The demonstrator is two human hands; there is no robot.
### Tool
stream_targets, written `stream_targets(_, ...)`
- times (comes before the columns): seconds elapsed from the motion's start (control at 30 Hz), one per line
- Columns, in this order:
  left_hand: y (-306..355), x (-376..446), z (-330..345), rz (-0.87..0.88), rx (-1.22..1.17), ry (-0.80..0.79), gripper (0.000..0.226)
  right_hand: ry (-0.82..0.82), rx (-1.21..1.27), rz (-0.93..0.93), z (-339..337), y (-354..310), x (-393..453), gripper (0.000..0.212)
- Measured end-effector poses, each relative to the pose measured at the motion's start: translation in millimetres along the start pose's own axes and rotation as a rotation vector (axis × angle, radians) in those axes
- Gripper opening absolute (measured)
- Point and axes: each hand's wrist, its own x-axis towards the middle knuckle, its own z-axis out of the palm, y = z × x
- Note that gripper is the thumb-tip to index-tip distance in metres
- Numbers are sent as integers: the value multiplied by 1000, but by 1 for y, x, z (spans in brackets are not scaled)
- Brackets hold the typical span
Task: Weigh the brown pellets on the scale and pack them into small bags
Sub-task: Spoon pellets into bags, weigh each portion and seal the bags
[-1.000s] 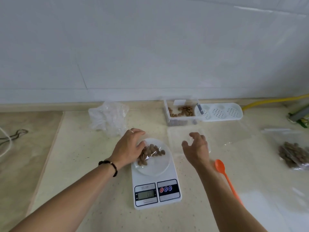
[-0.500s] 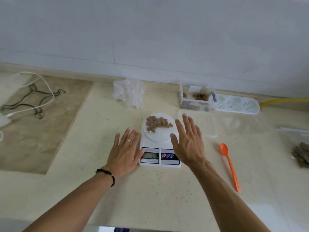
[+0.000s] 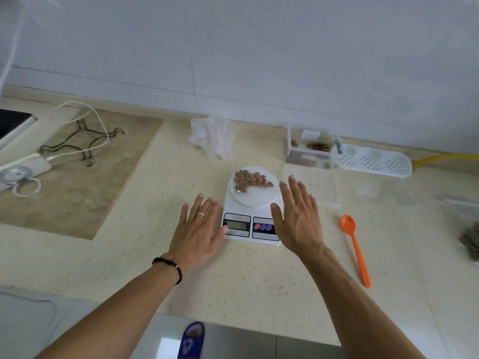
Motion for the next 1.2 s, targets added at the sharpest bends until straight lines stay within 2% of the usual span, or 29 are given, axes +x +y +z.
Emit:
stream_targets(0.17,3,8,-10,23,18,9,82,43,34,6,-9,0,4,58)
stream_targets(0.33,9,39,-23,81,64,7,93,78,89,67,-19,8,21,58)
stream_targets(0.5,23,94,-32,174,9,-34,88,79,144,227,-22,26,36,55)
stream_targets(0.6,35,131,-31,260,-20,-58,85,16,173,383,-18,45,41,52)
stream_targets(0.7,49,165,-27,313,-63,-95,79,-5,301,582,-11,56,47,49)
stream_targets(0.8,63,195,-20,314,-86,-180,60,-20,474,742,-9,61,56,43)
stream_targets(0.93,80,223,-12,292,-110,-314,57,8,929,945,-3,60,71,41)
stream_targets(1.03,89,232,-9,301,-210,-367,61,22,1141,947,-2,57,81,38)
stream_targets(1.2,91,237,-26,275,-455,-245,50,49,1128,865,-22,51,96,28)
